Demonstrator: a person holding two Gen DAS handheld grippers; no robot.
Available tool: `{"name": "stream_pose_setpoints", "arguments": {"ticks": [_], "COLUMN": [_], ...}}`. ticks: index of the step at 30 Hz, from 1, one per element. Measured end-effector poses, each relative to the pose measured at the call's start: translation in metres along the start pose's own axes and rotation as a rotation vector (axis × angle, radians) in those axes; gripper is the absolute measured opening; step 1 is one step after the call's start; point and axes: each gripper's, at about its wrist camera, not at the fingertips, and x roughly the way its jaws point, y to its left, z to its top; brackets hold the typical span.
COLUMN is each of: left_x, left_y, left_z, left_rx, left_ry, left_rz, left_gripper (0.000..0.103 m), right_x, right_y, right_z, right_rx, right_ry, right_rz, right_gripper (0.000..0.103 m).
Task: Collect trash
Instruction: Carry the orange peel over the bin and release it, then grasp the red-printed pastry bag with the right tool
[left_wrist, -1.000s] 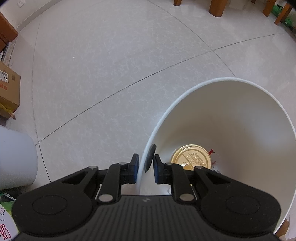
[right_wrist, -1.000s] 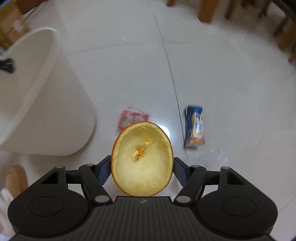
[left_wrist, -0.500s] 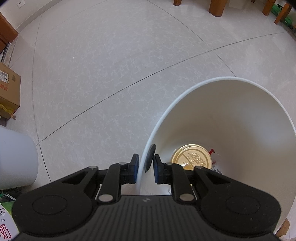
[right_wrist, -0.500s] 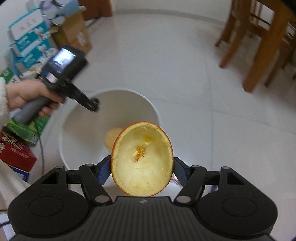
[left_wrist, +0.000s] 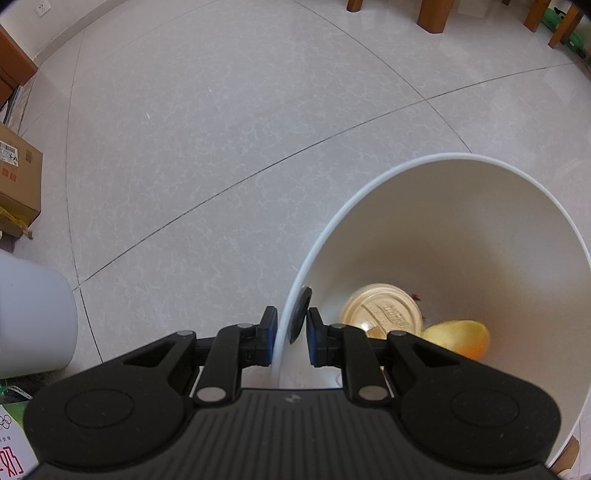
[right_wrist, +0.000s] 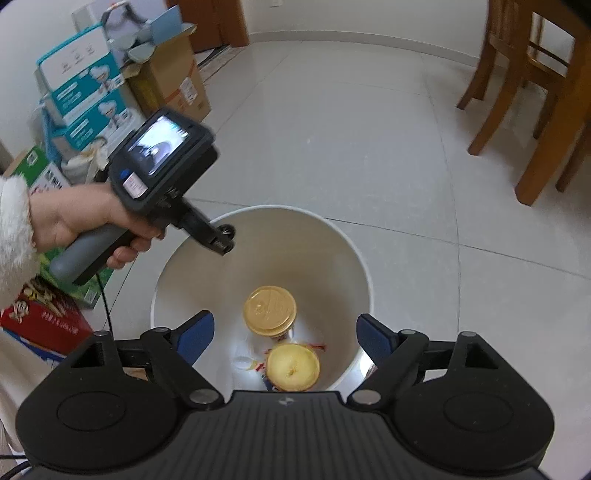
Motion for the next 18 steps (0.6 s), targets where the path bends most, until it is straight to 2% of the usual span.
{"name": "stream_pose_setpoints", "arguments": {"ticks": [8, 12, 18], "left_x": [0.0, -0.001, -0.001], "left_y": [0.0, 0.0, 0.0], "left_z": [0.0, 0.0, 0.0], "left_rx": [-0.002, -0.003, -0.003], "left_ry": [-0.001, 0.0, 0.0], "left_rz": [0.0, -0.001, 0.002], "left_gripper": [0.015, 0.015, 0.015], "right_x": [-0.005, -0.002, 0.041], "right_y": [-0.023, -0.045, -0.087], "right_z": [-0.016, -0.037, -0.084], "right_rx": [0.005, 0.001, 0.074], "right_ry": [-0.014, -0.038, -0.008], "right_rz": [-0.056, -0.085, -0.085], "right_gripper": [0.09, 0.095, 0.097]}}
